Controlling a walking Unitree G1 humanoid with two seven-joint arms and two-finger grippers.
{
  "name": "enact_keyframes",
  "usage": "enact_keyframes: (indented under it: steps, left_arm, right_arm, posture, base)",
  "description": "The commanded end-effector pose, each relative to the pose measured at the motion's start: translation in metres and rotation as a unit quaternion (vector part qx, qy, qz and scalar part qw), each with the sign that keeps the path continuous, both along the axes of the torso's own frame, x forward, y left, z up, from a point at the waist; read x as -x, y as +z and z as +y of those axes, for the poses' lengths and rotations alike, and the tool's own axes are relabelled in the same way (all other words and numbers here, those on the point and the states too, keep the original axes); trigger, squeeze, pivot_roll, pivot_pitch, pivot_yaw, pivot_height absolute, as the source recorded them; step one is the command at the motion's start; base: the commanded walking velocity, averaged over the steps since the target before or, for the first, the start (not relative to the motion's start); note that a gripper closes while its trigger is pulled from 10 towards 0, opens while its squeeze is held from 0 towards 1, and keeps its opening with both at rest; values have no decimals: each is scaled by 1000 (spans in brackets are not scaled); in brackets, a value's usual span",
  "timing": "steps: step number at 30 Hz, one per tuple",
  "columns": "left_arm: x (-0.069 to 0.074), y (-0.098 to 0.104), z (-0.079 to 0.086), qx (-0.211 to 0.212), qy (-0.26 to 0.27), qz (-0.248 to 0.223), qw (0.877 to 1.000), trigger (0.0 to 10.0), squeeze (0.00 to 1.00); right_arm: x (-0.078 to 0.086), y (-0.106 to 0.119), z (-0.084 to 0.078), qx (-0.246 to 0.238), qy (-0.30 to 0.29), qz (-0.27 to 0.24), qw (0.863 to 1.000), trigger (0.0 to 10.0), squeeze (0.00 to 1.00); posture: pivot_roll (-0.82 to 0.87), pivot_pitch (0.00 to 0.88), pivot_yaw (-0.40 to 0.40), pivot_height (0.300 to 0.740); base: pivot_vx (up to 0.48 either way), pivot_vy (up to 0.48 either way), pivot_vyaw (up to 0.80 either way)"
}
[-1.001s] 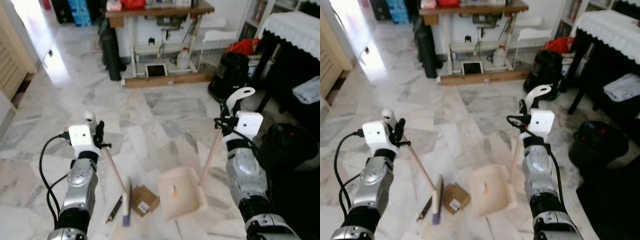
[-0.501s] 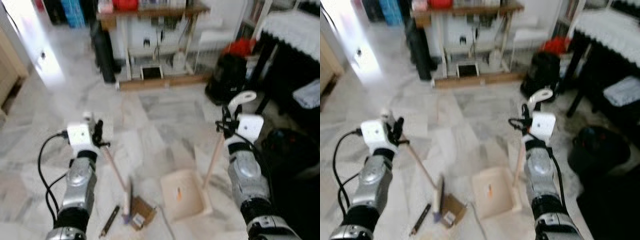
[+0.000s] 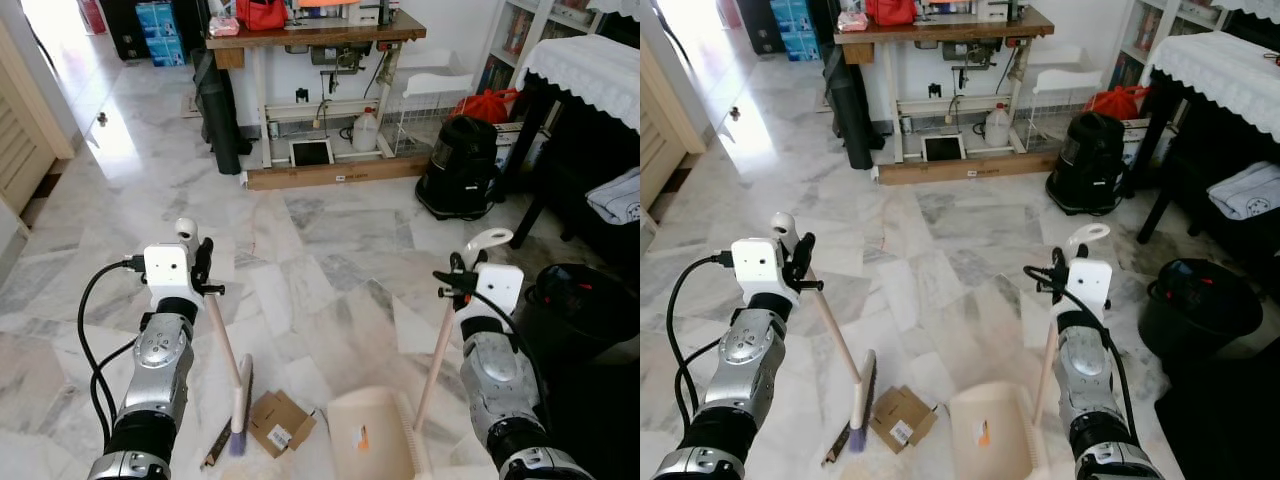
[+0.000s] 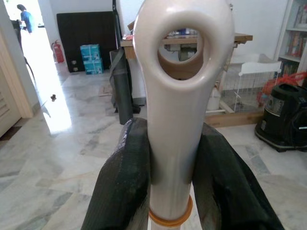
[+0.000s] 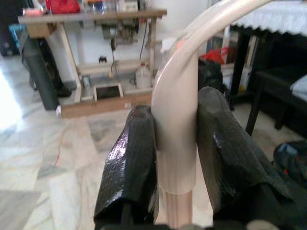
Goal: Sweep floor
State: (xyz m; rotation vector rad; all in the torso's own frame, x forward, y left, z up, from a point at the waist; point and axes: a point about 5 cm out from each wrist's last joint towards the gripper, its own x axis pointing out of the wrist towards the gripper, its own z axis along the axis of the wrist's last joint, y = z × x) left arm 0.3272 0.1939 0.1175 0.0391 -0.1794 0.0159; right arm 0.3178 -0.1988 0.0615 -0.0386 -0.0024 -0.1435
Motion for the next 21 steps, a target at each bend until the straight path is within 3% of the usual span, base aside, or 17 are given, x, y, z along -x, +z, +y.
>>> enact_keyframes:
  steps: [1, 14, 21]
  left_arm:
    - [-3, 7, 0, -11, -7, -17, 1000, 10000, 0]
    - [-2, 4, -2, -19, -31, -1, 999, 10000, 0]
    - [0, 6, -2, -20, -34, -7, 999, 10000, 0]
  right_arm:
    - [0, 1, 1, 4, -2, -9, 1000, 10000, 0]
    - [4, -10, 5, 13, -11, 14, 1000, 10000, 0]
    - [2, -4, 13, 64, -5, -11, 998, 10000, 0]
  posture:
    - [35, 33, 27, 740]
    - [59, 45, 41, 740]
    - [88, 55, 53, 740]
  base:
    - [0, 0, 0]
    - [0, 0, 0]
    - [0, 0, 0]
